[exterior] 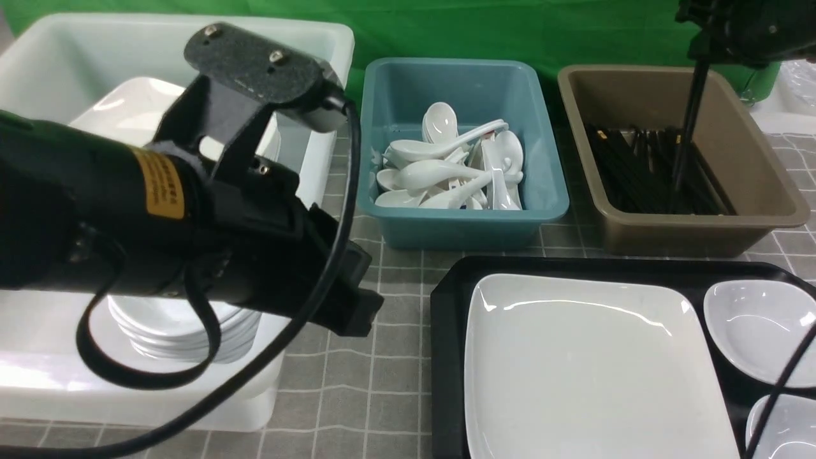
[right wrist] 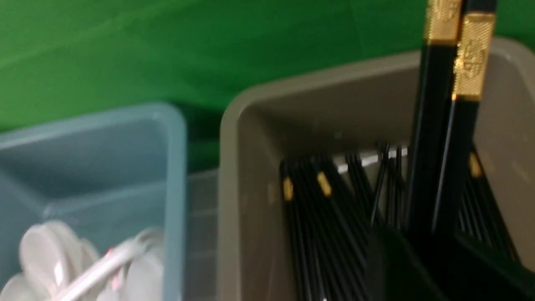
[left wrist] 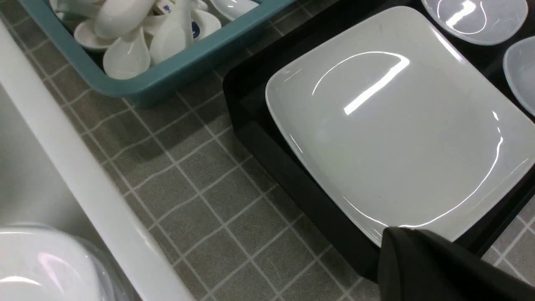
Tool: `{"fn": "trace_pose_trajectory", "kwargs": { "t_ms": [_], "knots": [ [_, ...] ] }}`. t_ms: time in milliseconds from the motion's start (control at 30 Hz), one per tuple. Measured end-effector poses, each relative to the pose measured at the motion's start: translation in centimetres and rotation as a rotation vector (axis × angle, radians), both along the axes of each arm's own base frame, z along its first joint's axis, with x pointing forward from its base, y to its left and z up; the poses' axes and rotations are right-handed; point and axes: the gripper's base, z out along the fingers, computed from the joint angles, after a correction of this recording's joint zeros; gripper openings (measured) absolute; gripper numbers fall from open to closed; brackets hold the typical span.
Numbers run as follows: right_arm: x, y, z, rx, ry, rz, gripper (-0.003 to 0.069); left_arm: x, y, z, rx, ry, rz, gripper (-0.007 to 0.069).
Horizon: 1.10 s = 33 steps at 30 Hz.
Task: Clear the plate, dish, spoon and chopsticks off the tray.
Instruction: Use the right arm to put the chopsticks into the small storage box on the right, then use the left arm to grab a plate from the dinner plate
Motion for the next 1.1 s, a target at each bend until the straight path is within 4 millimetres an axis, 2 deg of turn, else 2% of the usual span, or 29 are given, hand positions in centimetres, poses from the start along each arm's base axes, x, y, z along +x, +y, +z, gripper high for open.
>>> {"fn": "trace_pose_trajectory", "kwargs": {
  "t_ms": [67, 100, 133, 167, 267, 333, 367, 400, 433, 467, 533, 567, 633, 667, 767, 900, 967, 1000, 1033, 1100],
  "knots": [
    [1.1, 0.0, -1.1, -0.003, 0.004, -0.001, 0.0176, 0.0, 0.0, 0.0, -0.006, 0.005, 0.0, 0.0008],
    [1.4, 0.0, -2.0, -0.011, 0.024, 0.001, 0.024, 0.0, 0.0, 0.0, -0.008, 0.007, 0.0, 0.0008],
    [1.5, 0.0, -2.1, -0.012, 0.03, 0.002, 0.0264, -0.1, -0.1, 0.0, -0.009, 0.008, 0.0, 0.0008],
    [1.5, -0.1, -2.7, -0.028, 0.063, 0.007, 0.0342, -0.1, -0.1, 0.0, -0.01, 0.009, 0.0, 0.0008],
    [0.9, -0.1, -3.1, -0.045, 0.148, 0.023, 0.0506, -0.1, -0.1, 0.0, -0.011, 0.011, 0.0, 0.0008],
    [-0.1, -0.1, -2.7, -0.054, 0.219, 0.044, 0.053, -0.1, -0.1, 0.0, -0.013, 0.013, 0.0, 0.0008],
    [-0.3, 0.0, -2.5, -0.058, 0.235, 0.051, 0.0524, -0.1, -0.1, 0.0, -0.013, 0.013, 0.0, 0.0008],
    [-1.4, 0.0, -1.8, -0.078, 0.293, 0.088, 0.0479, -0.1, -0.1, 0.0, -0.02, 0.021, 0.007, 0.0008],
    [-2.8, 0.2, -0.7, -0.112, 0.346, 0.155, 0.0377, 0.0, -0.3, -0.2, -0.036, 0.052, 0.025, 0.0008],
    [-4.3, 0.4, 0.8, -0.133, 0.382, 0.209, 0.0235, 0.1, -0.5, -0.3, -0.045, 0.082, 0.032, 0.0008],
    [-6.2, 0.7, 2.6, -0.143, 0.425, 0.263, 0.0115, 0.6, -1.2, -0.8, -0.034, 0.131, 0.031, 0.0008],
    [-6.5, 0.9, 2.8, -0.145, 0.429, 0.27, 0.0106, 0.8, -1.4, -0.9, -0.027, 0.142, 0.031, 0.0008],
    [-8.4, 1.4, 4.5, -0.153, 0.434, 0.31, 0.0061, 1.7, -2.4, -1.5, -0.001, 0.198, 0.027, 0.0008],
    [-10.1, 2.1, 5.9, -0.158, 0.408, 0.334, 0.0041, 2.6, -3.4, -1.9, 0.023, 0.244, 0.023, 0.0008],
    [-13.7, 3.4, 7.3, -0.174, 0.388, 0.388, 0.003, 4.5, -5.2, -3.8, 0.107, 0.355, 0.016, 0.0008],
    [-20.2, 5.3, 7.4, -0.195, 0.393, 0.496, 0.0027, 7.3, -7.8, -5.9, 0.187, 0.448, 0.004, 0.0008],
    [-23.4, 5.6, 7.6, -0.208, 0.373, 0.536, 0.0022, 8.7, -8.9, -6.5, 0.22, 0.439, -0.014, 0.0011],
    [-23.5, 5.6, 7.3, -0.21, 0.382, 0.542, 0.0022, 9.0, -9.1, -6.6, 0.222, 0.437, -0.016, 0.0011],
    [-26.3, 5.5, 7.3, -0.219, 0.361, 0.566, 0.002, 10.2, -10.0, -7.0, 0.246, 0.418, -0.024, 0.0018],
    [-28.4, 5.1, 6.7, -0.222, 0.358, 0.576, 0.0021, 11.6, -10.9, -7.6, 0.264, 0.397, -0.031, 0.0043]
  ]
}}
